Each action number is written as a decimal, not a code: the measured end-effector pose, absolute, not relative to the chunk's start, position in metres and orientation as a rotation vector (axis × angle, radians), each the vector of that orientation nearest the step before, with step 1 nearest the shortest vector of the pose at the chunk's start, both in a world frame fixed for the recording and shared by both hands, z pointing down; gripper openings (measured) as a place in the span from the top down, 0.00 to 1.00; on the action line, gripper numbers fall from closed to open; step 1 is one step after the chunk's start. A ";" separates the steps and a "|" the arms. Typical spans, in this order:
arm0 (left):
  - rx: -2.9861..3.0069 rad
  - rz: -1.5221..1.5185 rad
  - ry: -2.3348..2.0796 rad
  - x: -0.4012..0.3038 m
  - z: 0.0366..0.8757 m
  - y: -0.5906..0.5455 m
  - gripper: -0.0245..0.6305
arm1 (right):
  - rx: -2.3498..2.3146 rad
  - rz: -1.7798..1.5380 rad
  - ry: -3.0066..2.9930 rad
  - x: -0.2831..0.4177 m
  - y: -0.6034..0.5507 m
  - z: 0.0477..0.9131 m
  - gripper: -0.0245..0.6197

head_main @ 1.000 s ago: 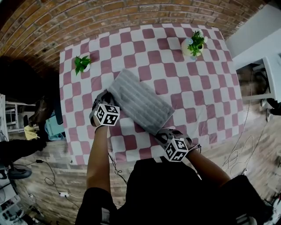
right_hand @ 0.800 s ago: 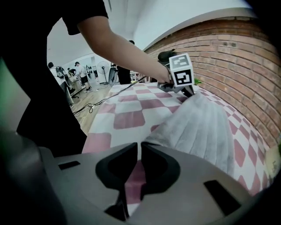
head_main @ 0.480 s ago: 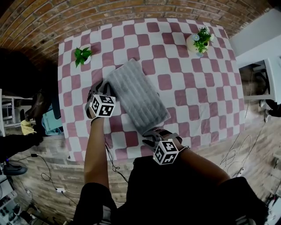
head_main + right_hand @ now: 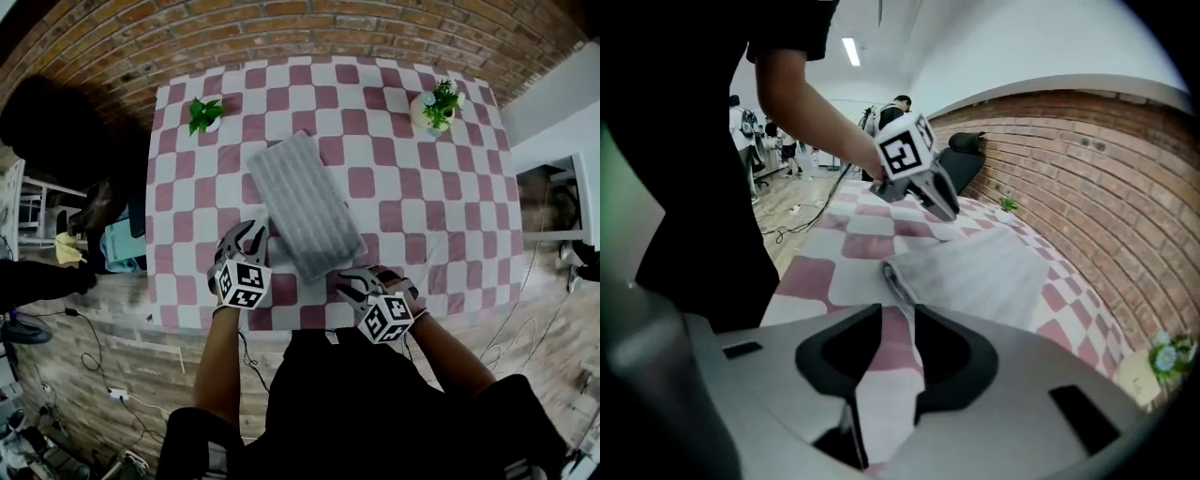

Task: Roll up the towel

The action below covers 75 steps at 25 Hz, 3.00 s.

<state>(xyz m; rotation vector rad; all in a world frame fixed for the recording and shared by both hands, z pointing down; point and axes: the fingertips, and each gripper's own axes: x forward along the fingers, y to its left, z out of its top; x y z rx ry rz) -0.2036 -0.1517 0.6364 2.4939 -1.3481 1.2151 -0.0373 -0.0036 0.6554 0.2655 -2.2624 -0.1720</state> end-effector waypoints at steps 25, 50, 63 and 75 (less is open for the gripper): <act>2.501 1.423 -0.718 -0.081 0.678 -0.025 0.58 | -0.054 -0.334 -2.164 0.000 -0.069 0.686 0.60; 2.470 1.337 -0.483 -0.074 0.672 0.041 0.85 | -0.240 -0.080 -2.243 0.028 0.022 0.672 0.82; 2.442 1.141 -0.589 -0.090 0.647 0.014 0.84 | -0.154 0.077 -2.398 0.023 0.005 0.638 0.83; 2.270 0.885 -0.891 -0.108 0.659 -0.046 0.84 | 0.356 0.051 -2.558 0.017 -0.067 0.616 0.73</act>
